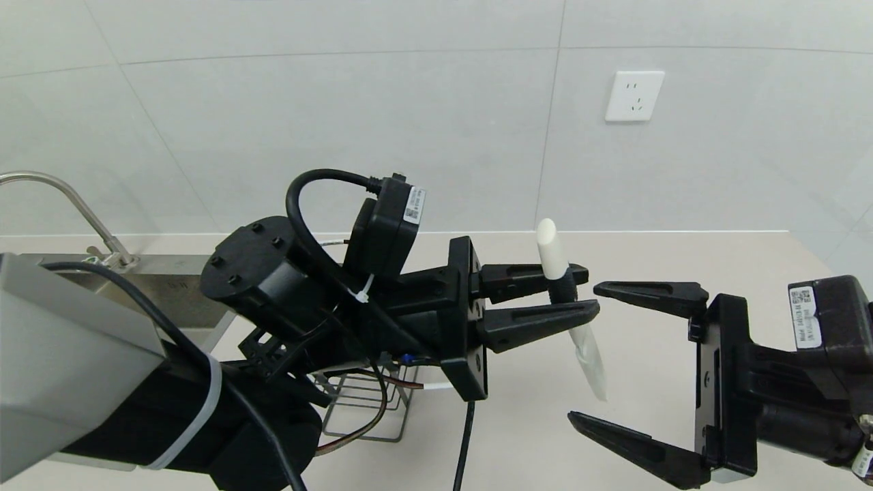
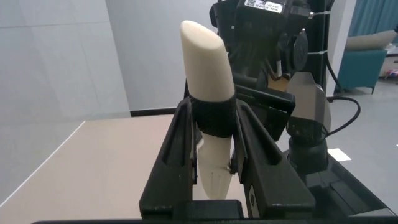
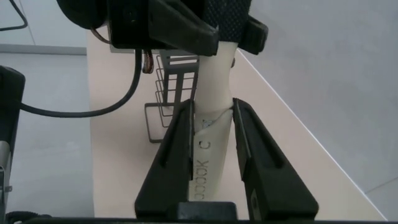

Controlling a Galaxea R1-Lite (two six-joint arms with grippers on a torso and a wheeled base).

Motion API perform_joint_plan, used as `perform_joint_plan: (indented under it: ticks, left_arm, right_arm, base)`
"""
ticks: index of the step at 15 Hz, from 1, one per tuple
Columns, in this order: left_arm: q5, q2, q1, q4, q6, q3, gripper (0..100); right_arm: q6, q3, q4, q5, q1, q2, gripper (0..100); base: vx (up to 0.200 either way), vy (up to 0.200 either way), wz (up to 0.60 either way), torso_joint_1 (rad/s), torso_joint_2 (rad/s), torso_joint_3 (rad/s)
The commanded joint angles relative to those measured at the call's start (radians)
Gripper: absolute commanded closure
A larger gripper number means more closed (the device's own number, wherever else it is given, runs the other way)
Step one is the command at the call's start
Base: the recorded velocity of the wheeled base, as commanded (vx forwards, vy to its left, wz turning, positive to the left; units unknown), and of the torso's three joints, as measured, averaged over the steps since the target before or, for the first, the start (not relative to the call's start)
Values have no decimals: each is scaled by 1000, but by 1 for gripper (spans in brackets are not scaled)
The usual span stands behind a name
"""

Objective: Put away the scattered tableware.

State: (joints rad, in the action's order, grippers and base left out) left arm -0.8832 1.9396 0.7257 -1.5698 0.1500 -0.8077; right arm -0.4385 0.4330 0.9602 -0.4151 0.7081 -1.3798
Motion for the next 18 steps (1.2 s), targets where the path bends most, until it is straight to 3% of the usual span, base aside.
perform_joint_plan:
  ticks: [1, 7, 8, 12, 14, 16, 18]
  left_arm:
    - [16, -4, 0, -1, 0, -1, 100]
    - [84, -17, -9, -1, -1, -4, 100]
    - [90, -27, -29, -1, -4, -1, 100]
    - [92, -74, -72, -1, -20, 39, 100]
    - [92, -125, -83, -1, -23, 113, 100]
    - [90, -175, -100, -1, -26, 186, 100]
    - [90, -200, -111, -1, -26, 220, 100]
  right_arm:
    - [0, -2, 0, -1, -1, 2, 0]
    - [126, -7, 5, 105, -22, 13, 0]
    - [127, -22, 5, 111, -41, 22, 100]
    - [188, -128, -8, 122, -151, 128, 100]
    - [201, -226, -35, 127, -271, 260, 100]
    - [201, -232, -101, 125, -438, 429, 100]
    - [195, -261, -124, 113, -549, 573, 100]
  base:
    - [0, 0, 0, 0, 0, 0]
    - [0, 0, 0, 0, 0, 0]
    - [0, 0, 0, 0, 0, 0]
    - [0, 0, 0, 0, 0, 0]
    - [0, 0, 0, 0, 0, 0]
    - [0, 0, 0, 0, 0, 0]
    - [0, 0, 0, 0, 0, 0]
